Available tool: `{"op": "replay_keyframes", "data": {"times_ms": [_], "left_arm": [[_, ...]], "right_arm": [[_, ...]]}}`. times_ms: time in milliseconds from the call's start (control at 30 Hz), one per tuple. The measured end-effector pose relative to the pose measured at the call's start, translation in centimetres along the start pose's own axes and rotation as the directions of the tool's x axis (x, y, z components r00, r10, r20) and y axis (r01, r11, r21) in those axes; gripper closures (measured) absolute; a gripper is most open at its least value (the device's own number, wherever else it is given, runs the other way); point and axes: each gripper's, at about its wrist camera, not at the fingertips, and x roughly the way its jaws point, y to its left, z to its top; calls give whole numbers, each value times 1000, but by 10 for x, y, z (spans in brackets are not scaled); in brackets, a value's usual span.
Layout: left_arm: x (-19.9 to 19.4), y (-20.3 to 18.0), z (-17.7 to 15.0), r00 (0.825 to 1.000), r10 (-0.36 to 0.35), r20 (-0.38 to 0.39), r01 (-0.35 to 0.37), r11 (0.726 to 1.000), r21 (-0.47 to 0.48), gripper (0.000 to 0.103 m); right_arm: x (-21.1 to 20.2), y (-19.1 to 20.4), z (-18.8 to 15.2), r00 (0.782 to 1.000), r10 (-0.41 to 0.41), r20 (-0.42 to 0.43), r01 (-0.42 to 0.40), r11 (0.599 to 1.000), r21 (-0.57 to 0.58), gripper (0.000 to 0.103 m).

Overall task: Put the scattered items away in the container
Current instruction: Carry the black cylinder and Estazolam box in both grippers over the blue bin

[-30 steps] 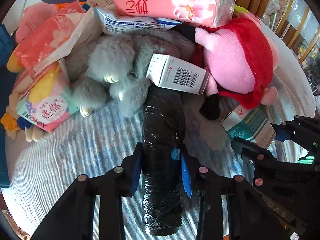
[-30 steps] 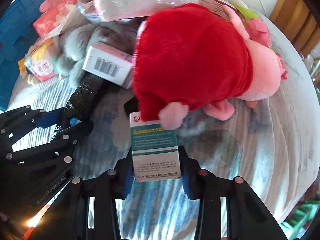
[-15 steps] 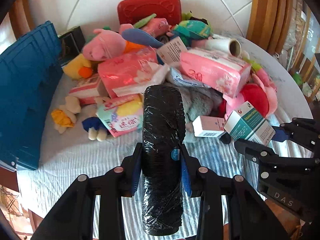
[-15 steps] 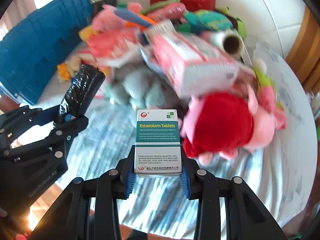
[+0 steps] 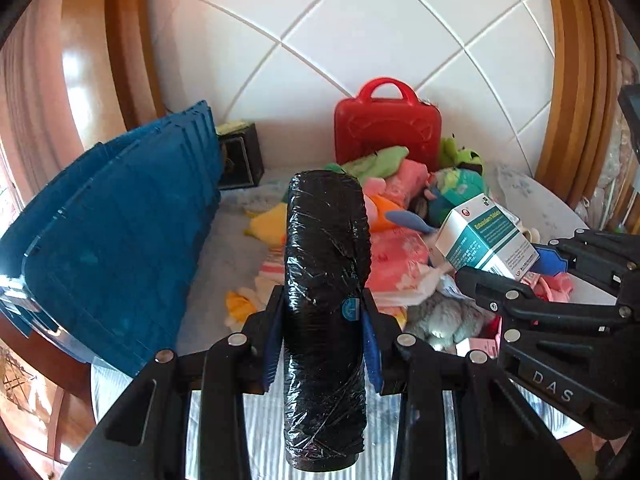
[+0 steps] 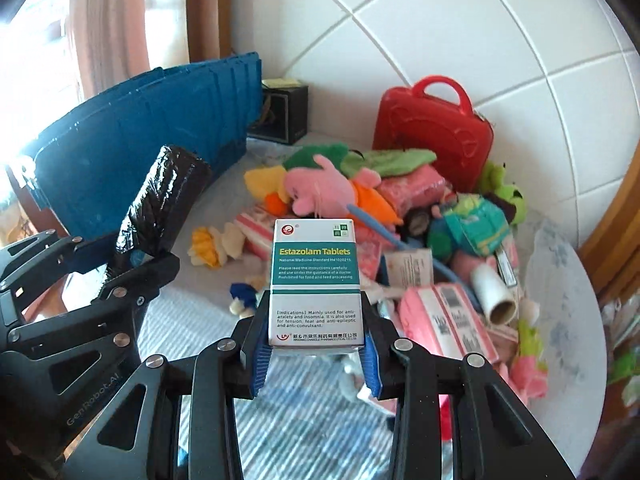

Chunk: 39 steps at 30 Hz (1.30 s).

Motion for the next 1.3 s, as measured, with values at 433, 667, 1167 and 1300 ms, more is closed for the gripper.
{"op": "replay_keyframes", "data": {"times_ms": [433,667,1167,1300], "left_arm": [[-46,176,78,970,192,152,-198,980,25,69],[-41,248,124,965,232,124,-230,973,-25,69],[11,416,198,938,342,-59,-346,931,-117,69],[44,461,217,938,321,-133,-336,936,-103,69]], "right_arm": [[-3,141,131,986,-52,161,56,998,-19,67],[18,184,202,985,-18,171,25,999,-43,67],[93,292,351,992,74,102,-60,990,-130,66],[131,325,388,998,32,56,-27,996,-90,66]]}}
